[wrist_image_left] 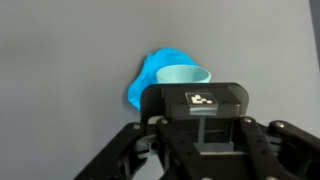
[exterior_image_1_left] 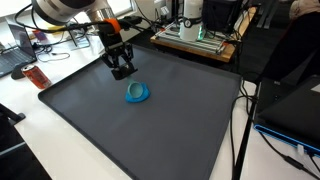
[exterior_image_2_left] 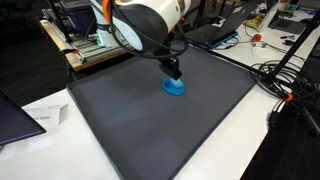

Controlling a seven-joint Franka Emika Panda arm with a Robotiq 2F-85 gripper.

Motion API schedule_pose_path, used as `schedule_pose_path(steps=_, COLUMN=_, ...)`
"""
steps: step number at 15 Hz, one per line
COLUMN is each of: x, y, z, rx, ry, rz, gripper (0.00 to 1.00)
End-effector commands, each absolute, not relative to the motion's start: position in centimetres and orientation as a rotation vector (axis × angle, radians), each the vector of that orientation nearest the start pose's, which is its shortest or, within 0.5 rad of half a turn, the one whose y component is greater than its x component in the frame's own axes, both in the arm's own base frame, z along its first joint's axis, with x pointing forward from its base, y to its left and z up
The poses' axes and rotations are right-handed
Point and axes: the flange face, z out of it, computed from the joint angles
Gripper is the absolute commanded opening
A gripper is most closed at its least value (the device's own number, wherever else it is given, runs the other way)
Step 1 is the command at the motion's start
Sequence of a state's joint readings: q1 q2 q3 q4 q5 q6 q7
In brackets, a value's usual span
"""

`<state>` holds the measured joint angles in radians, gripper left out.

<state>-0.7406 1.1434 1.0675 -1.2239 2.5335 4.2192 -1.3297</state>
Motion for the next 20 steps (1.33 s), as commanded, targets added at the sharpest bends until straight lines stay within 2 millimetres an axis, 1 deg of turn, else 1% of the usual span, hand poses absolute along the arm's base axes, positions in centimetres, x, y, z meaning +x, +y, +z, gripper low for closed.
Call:
schedule_pose_path(steps=1, x=59.0, y=-11.1, z=23.7, rx=-1.825, ry=2.118, rz=0.225, gripper=0.22)
schedule_pose_path(steps=9, x=58.8, y=-12.3, z=23.5, rx=-1.805, ry=2.15, rz=0.214, gripper=0.22)
schedule_pose_path(steps=14, x=58.4, y=-13.4, z=22.9, rx=-1.79, ry=2.184, rz=0.216, gripper=0.22)
schedule_pose_path(steps=20, x=58.1, y=-14.3, z=22.3, rx=-1.777, ry=2.223, rz=0.212, gripper=0.22)
